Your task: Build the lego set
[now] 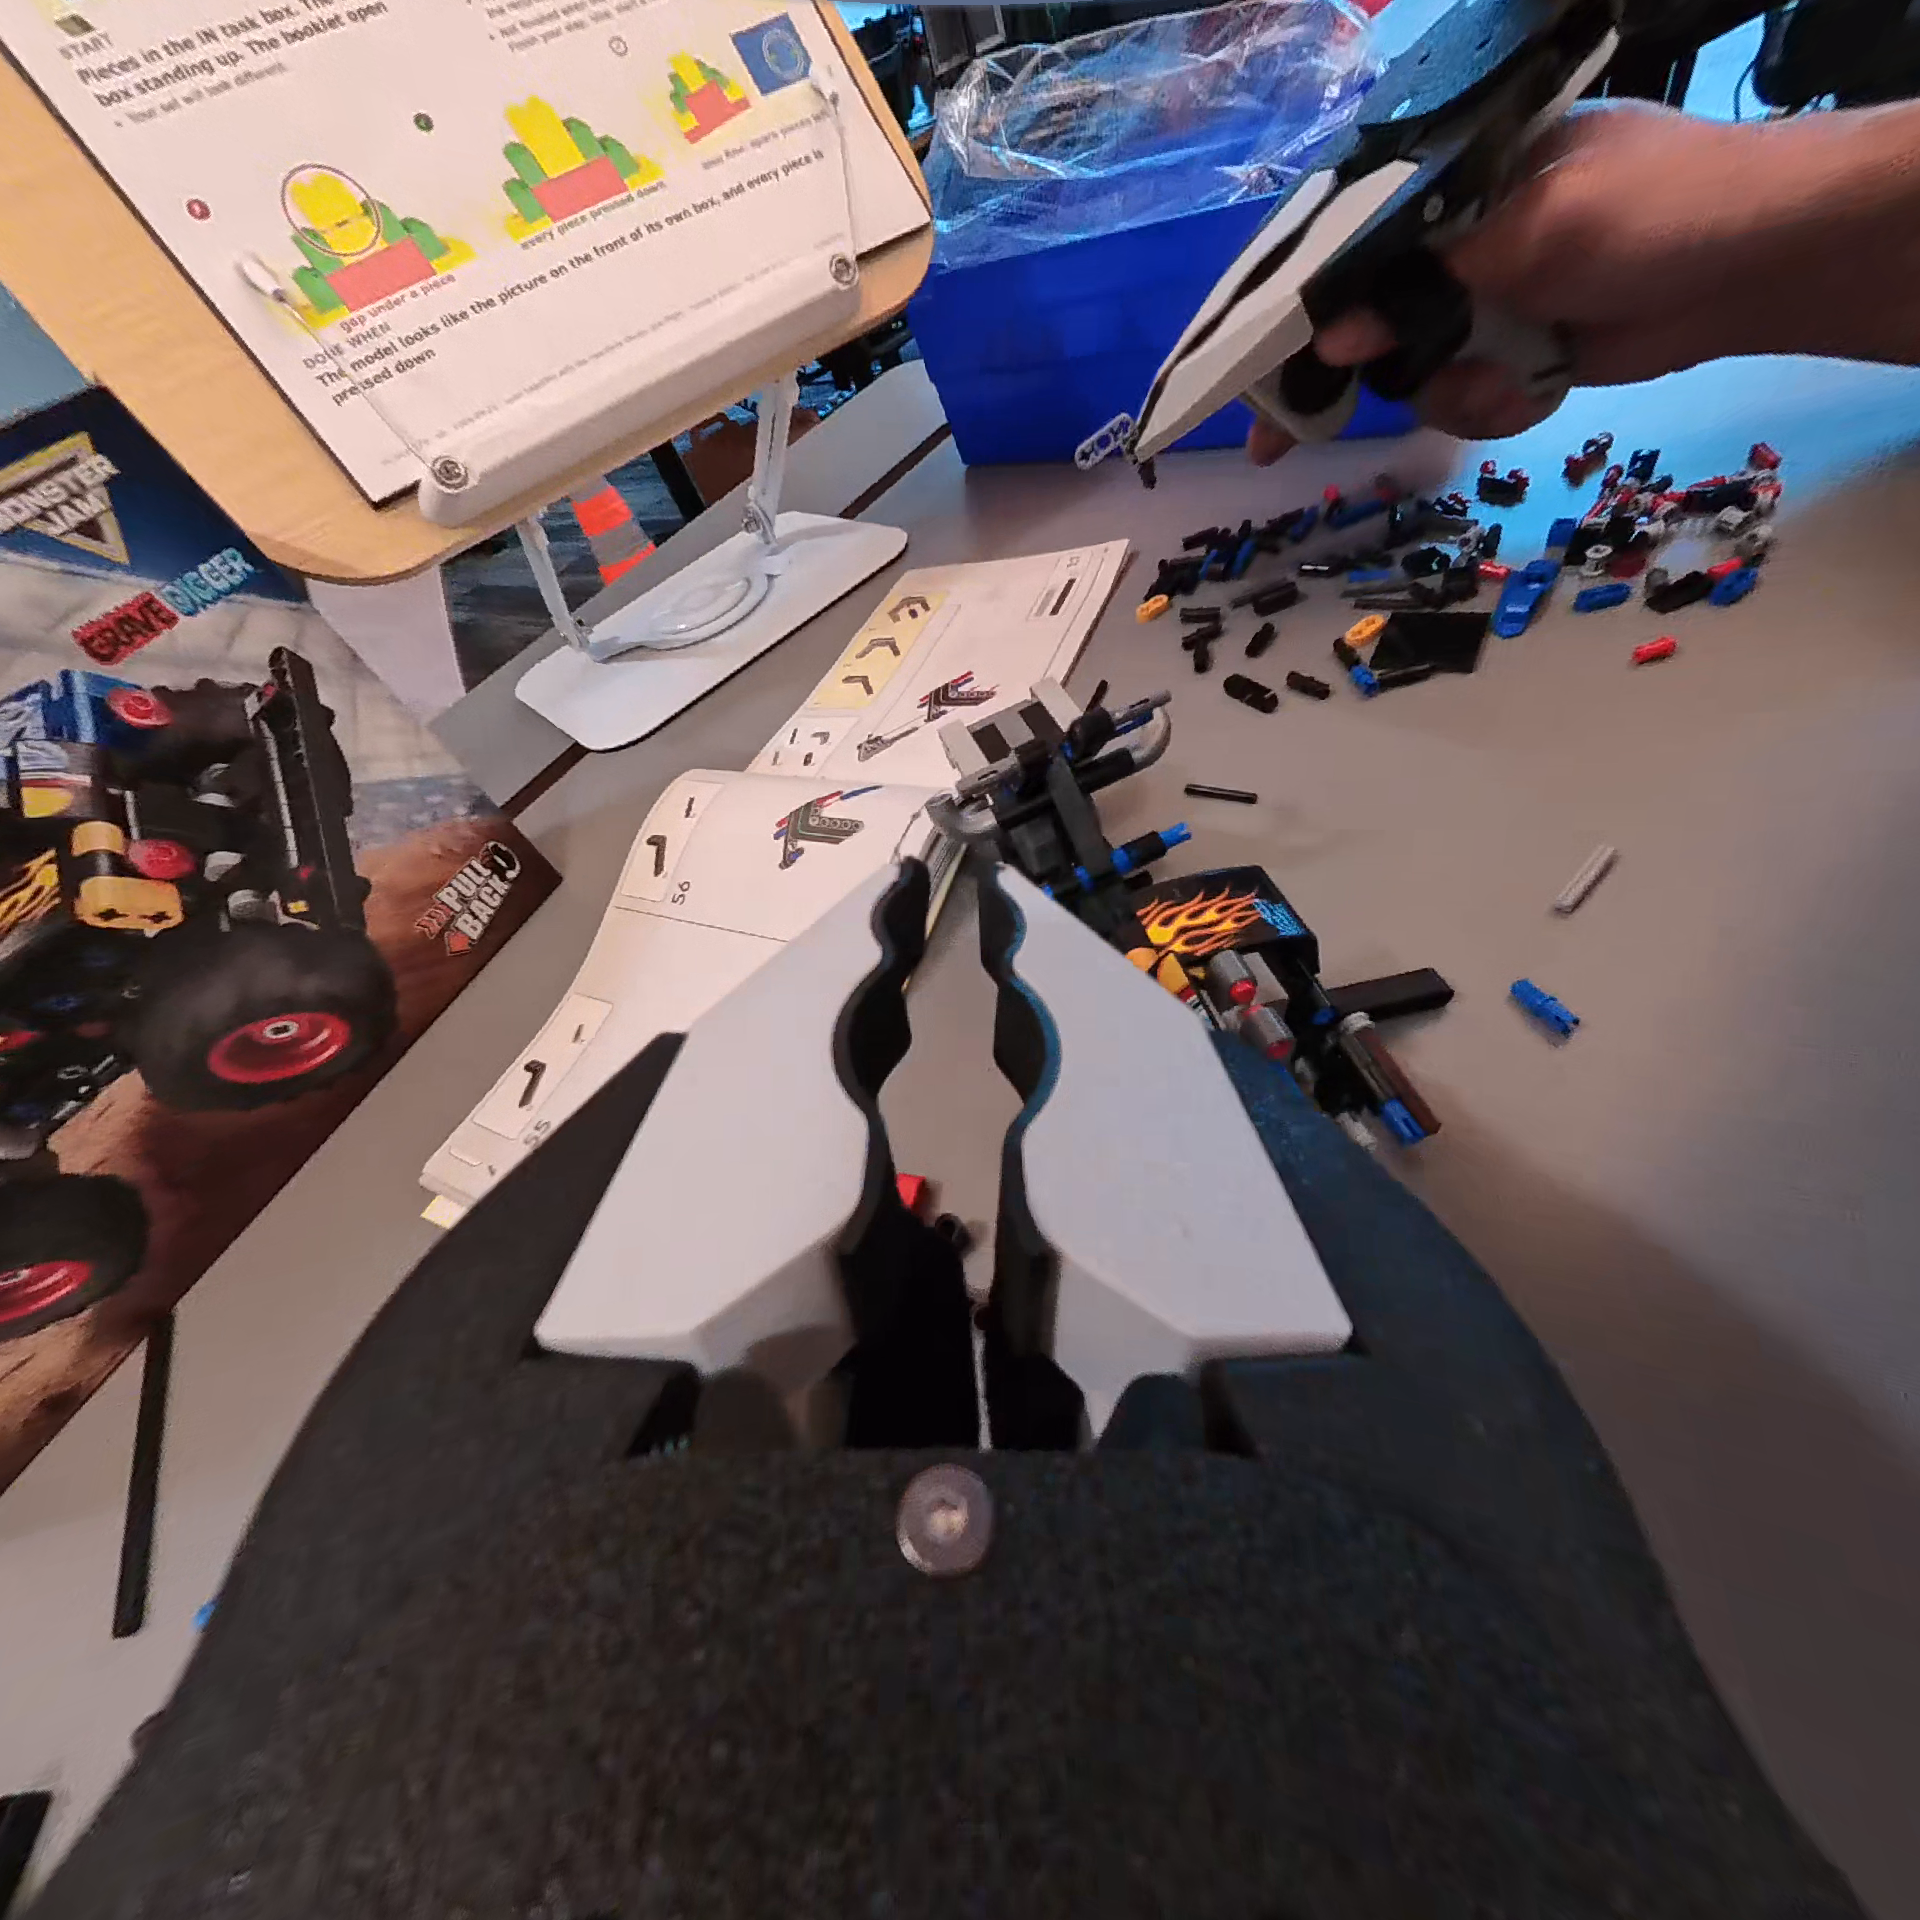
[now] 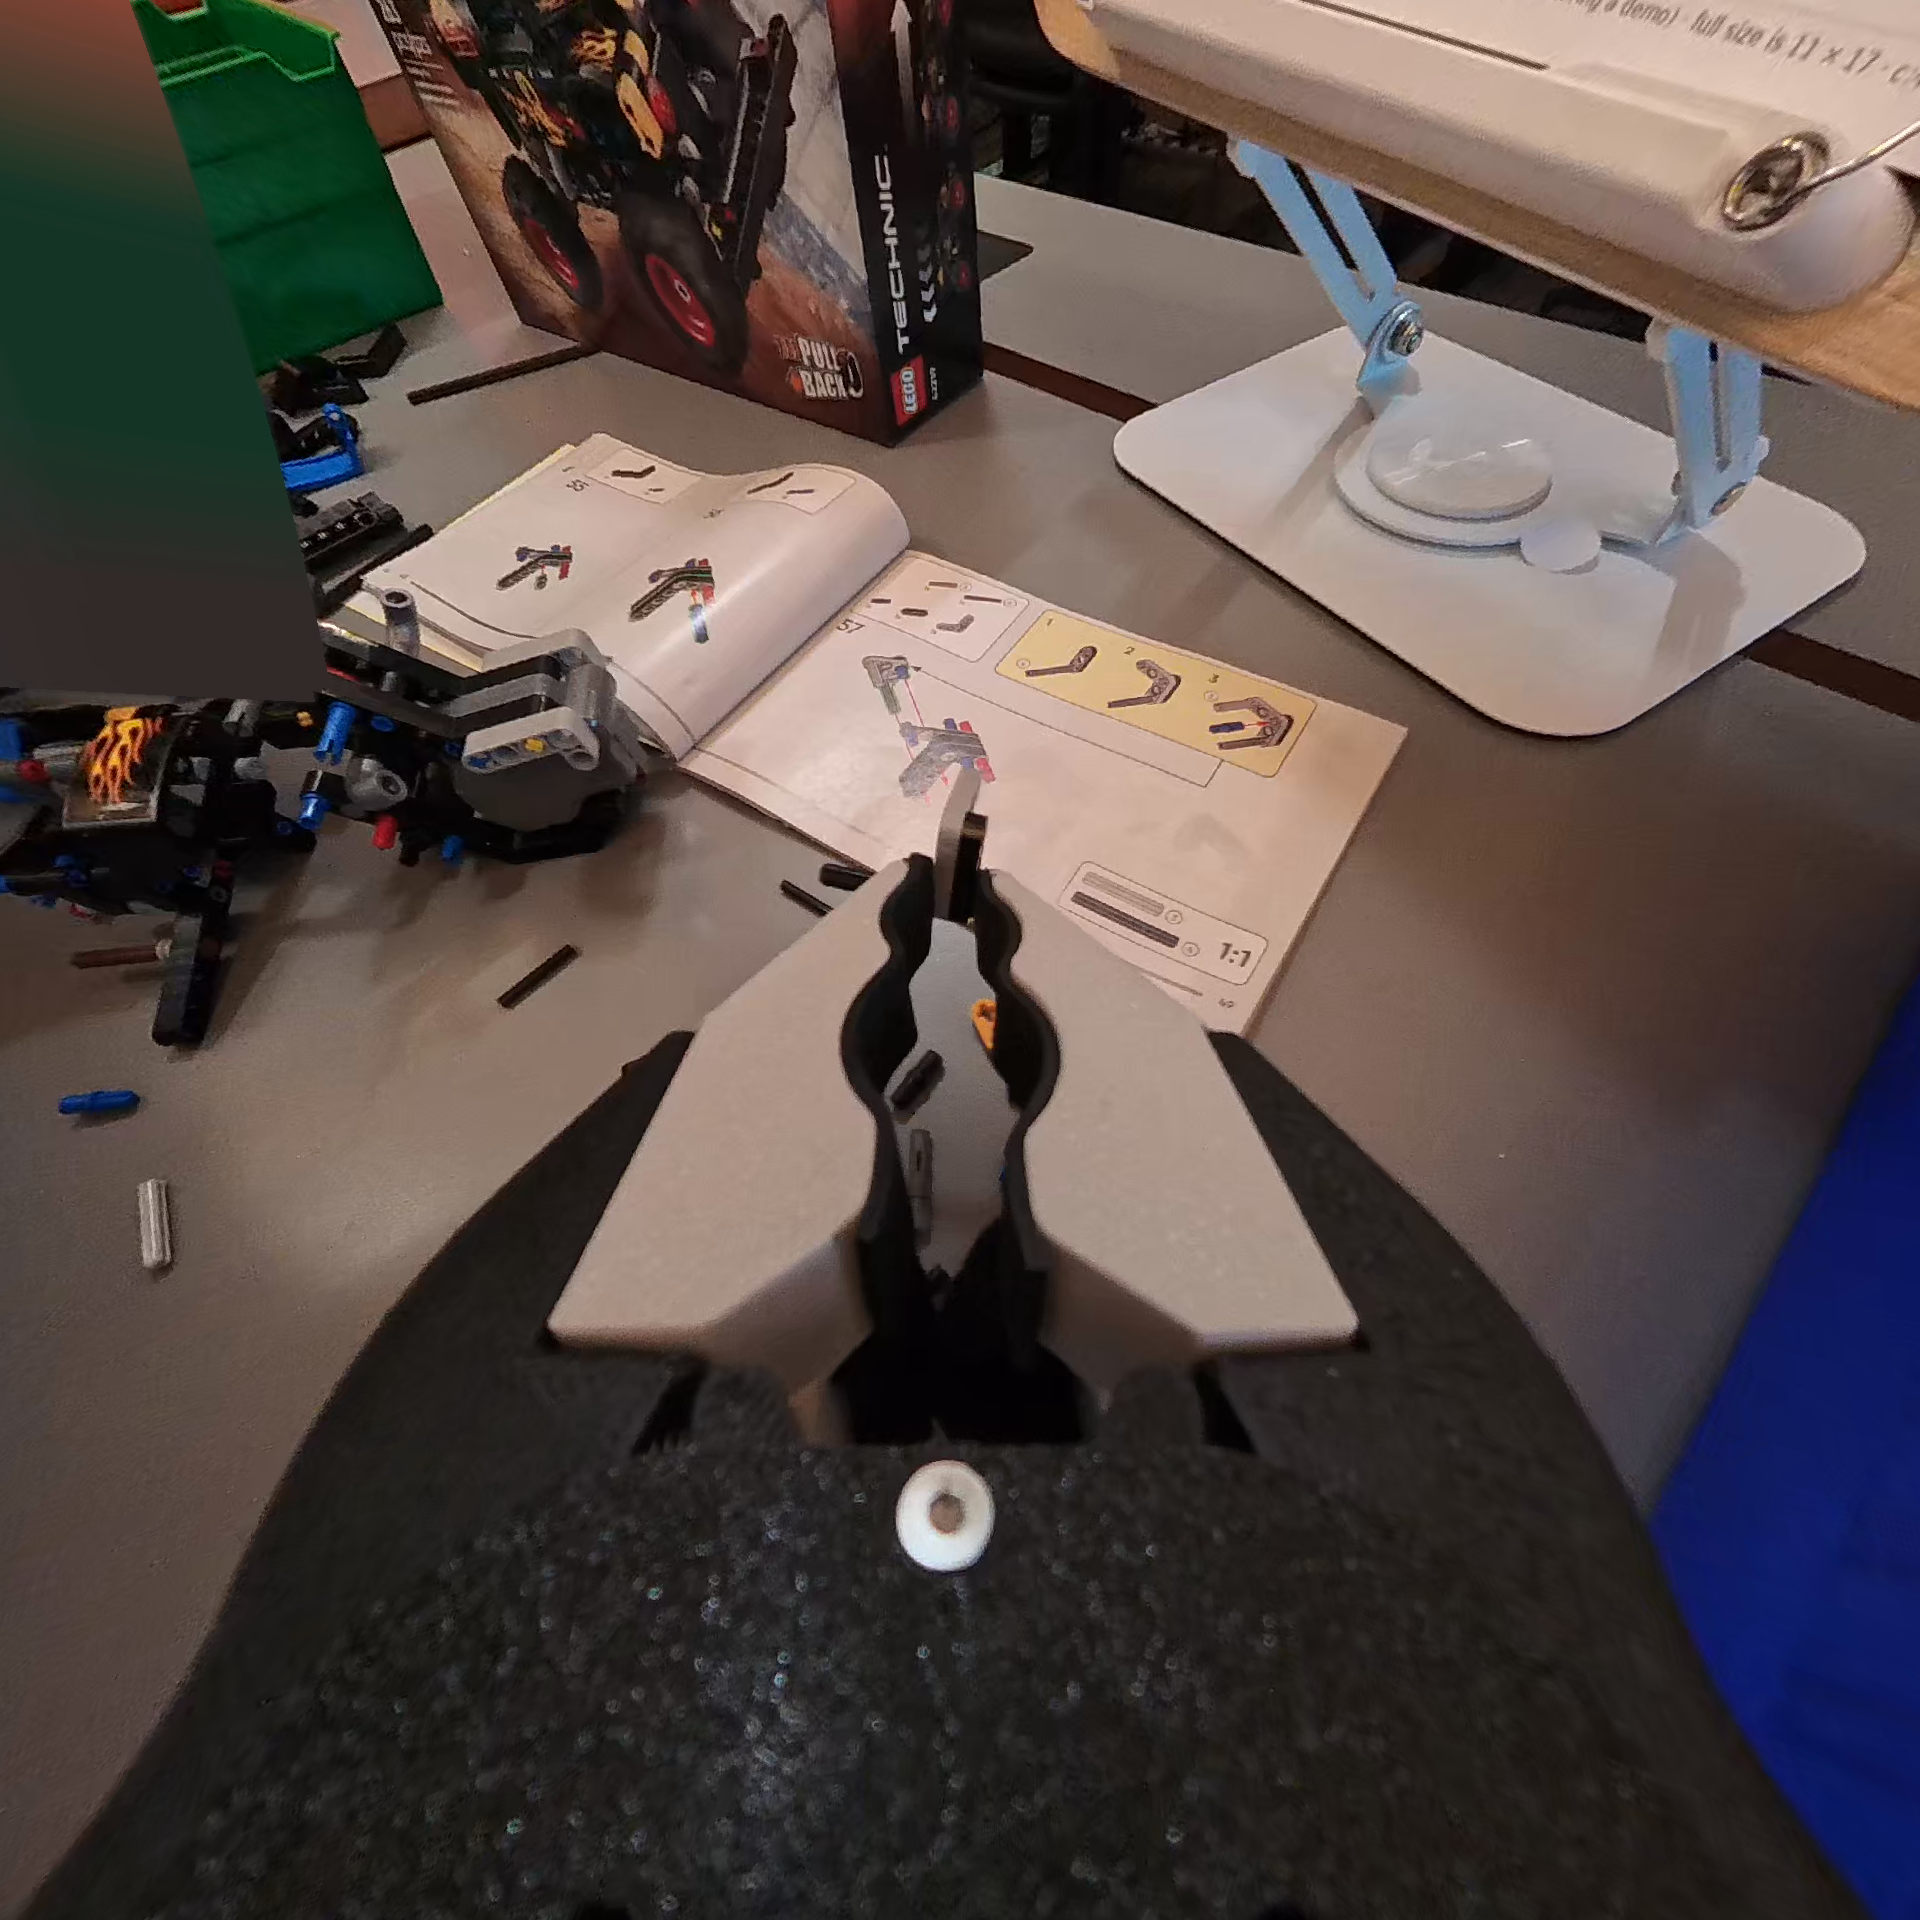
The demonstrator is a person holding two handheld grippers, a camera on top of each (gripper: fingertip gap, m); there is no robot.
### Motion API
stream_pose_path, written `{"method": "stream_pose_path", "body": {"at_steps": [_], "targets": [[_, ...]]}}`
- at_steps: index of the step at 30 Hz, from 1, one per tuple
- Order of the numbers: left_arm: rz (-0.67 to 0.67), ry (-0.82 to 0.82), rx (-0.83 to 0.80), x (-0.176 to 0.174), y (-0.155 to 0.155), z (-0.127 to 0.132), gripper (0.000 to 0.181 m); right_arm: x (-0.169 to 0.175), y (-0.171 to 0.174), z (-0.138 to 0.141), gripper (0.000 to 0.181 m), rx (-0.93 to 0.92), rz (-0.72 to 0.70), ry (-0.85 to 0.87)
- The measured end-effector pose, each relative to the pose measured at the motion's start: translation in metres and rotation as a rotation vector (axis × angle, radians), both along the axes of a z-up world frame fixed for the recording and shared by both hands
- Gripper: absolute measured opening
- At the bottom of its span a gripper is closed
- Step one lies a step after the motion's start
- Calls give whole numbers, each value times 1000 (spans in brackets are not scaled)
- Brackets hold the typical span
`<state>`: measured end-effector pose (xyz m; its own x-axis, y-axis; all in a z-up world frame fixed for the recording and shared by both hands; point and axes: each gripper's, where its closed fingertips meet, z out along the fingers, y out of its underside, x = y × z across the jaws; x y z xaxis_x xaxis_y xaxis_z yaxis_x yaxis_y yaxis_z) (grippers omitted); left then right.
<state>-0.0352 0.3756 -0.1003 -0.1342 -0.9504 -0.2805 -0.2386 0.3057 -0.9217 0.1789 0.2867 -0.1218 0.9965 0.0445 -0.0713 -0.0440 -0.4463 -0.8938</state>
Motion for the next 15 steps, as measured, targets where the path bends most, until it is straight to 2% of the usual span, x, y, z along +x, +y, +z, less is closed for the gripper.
{"method": "stream_pose_path", "body": {"at_steps": [6, 11, 15], "targets": [[18, -5, -27, 0, 5, 4, 7, -3, 1, 0, 6, 2, 12, 28], [90, 58, 64, 2, 8, -5, 7, -15, 2, 13, 7, 37, 52, 38], [49, 33, -31, 0, -3, 8, 7, -43, 0, 28, 7, 80, 142, -14]]}}
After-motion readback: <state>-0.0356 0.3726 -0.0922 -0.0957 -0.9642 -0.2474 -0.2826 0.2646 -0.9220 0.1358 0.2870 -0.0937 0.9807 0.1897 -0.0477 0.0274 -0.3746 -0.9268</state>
